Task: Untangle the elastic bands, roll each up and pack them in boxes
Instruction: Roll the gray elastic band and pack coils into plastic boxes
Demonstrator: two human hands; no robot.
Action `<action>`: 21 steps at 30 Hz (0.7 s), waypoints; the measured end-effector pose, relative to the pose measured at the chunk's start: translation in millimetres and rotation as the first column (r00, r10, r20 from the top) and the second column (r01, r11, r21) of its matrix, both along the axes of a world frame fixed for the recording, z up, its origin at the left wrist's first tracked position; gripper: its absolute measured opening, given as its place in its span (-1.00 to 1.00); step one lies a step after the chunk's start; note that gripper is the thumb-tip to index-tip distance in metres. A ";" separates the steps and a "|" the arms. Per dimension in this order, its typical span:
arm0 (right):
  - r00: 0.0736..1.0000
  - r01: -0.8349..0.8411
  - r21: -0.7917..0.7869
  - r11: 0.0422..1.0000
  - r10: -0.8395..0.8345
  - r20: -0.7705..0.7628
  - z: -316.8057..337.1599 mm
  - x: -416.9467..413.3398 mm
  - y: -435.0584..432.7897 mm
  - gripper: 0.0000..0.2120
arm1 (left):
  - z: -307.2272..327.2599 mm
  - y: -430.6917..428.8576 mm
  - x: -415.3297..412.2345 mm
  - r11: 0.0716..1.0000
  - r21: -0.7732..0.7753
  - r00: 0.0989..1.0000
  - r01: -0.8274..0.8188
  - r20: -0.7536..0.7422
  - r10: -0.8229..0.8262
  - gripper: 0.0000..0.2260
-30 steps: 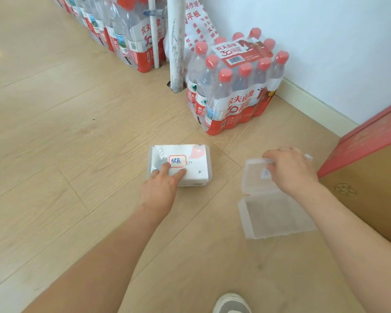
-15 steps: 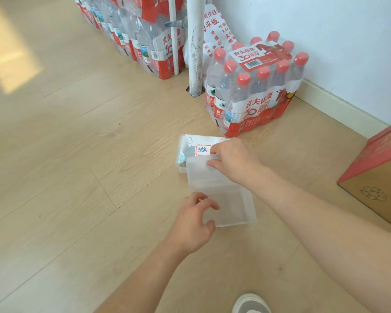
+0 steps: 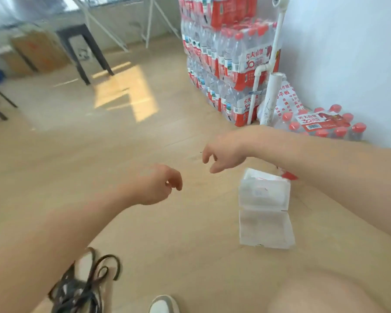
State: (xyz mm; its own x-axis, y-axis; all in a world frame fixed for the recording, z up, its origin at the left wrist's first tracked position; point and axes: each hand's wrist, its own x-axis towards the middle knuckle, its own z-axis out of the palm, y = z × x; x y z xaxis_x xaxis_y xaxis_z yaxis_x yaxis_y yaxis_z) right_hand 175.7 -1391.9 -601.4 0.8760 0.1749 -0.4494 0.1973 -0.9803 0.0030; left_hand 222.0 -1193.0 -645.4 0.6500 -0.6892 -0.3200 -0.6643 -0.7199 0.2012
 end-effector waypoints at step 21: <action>0.646 0.744 0.527 0.410 -0.244 -0.723 -191.6 -2.2 385.0 -0.35 | -160.0 388.6 -91.1 0.677 0.120 0.639 -0.727 -0.245 0.729 -0.42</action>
State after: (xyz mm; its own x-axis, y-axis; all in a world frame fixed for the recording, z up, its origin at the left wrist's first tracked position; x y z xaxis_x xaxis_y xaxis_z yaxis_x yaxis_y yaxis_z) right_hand 173.6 -1006.9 -793.1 0.6208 0.2534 -0.7419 -0.6018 -0.4525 -0.6581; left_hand 130.9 -804.4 -805.4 0.8352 -0.0246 -0.5494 0.1496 -0.9512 0.2699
